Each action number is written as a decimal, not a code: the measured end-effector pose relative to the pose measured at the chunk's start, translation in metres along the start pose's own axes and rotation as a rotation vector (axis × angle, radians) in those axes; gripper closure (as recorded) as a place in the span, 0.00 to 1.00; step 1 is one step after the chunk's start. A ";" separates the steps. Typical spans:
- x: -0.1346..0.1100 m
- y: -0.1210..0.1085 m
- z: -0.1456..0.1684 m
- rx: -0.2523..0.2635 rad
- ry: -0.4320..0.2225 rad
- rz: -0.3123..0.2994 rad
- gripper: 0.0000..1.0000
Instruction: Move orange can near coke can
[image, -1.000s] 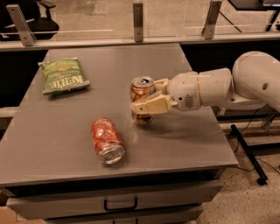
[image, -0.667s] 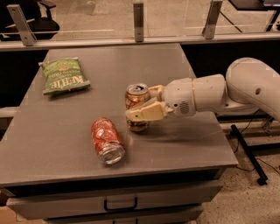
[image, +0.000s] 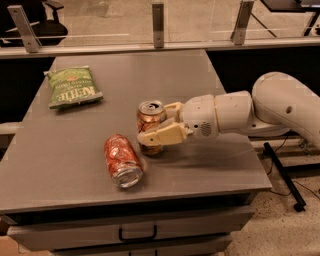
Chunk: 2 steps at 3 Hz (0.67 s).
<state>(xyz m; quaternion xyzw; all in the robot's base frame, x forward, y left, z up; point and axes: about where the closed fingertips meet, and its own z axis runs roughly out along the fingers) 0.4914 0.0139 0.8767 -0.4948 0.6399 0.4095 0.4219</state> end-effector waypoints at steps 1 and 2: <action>0.002 0.007 -0.007 0.019 -0.002 0.005 0.00; -0.005 0.001 -0.038 0.093 -0.015 -0.009 0.00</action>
Offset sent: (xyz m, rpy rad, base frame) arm 0.0023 -0.0790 0.0383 0.0021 -0.0859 -0.1872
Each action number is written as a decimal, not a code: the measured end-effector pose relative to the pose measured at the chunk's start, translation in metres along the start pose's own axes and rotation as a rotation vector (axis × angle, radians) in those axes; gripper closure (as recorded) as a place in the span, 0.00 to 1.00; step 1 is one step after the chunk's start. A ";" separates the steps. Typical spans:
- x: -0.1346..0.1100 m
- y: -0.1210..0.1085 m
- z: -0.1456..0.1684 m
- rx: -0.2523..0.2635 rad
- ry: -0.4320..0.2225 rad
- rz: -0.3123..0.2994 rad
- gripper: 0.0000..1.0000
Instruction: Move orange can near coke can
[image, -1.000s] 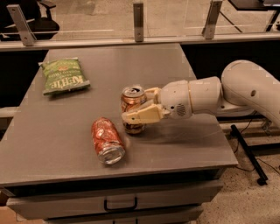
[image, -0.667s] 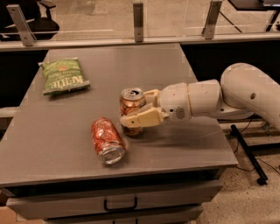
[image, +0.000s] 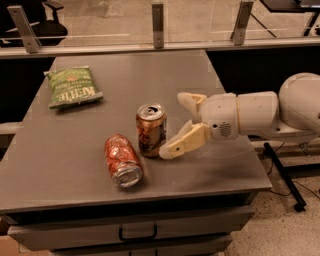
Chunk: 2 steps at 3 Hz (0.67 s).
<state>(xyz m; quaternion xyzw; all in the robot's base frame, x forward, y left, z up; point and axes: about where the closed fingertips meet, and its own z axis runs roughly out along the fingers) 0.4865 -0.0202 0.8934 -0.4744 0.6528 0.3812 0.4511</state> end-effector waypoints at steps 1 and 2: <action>-0.023 -0.024 -0.063 0.130 -0.017 -0.058 0.00; -0.070 -0.062 -0.137 0.318 -0.029 -0.172 0.00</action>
Offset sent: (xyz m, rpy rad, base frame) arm 0.0772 -0.2321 0.2162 -0.1108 -0.5087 -0.4824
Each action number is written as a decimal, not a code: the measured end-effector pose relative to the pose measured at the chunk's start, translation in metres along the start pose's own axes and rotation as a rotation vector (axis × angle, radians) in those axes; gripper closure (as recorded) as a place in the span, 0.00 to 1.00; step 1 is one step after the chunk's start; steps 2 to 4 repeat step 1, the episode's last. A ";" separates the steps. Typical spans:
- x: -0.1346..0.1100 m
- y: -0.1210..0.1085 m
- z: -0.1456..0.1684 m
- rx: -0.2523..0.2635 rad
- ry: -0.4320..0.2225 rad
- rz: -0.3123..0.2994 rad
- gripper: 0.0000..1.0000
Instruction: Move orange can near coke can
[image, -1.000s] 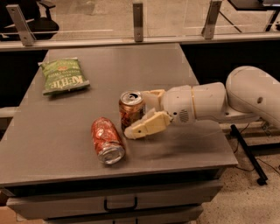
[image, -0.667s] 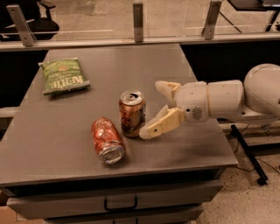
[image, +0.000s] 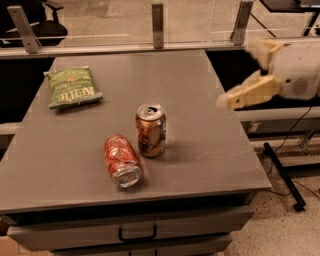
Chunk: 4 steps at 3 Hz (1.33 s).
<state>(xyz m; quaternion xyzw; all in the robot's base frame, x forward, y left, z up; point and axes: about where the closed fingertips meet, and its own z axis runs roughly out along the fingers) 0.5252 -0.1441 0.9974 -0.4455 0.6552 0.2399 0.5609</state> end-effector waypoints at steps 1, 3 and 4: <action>-0.027 -0.018 -0.017 0.046 -0.032 -0.038 0.00; -0.027 -0.018 -0.017 0.046 -0.032 -0.038 0.00; -0.027 -0.018 -0.017 0.046 -0.032 -0.038 0.00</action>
Offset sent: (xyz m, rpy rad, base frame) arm 0.0000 0.0000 0.0000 0.0000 0.0000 0.0000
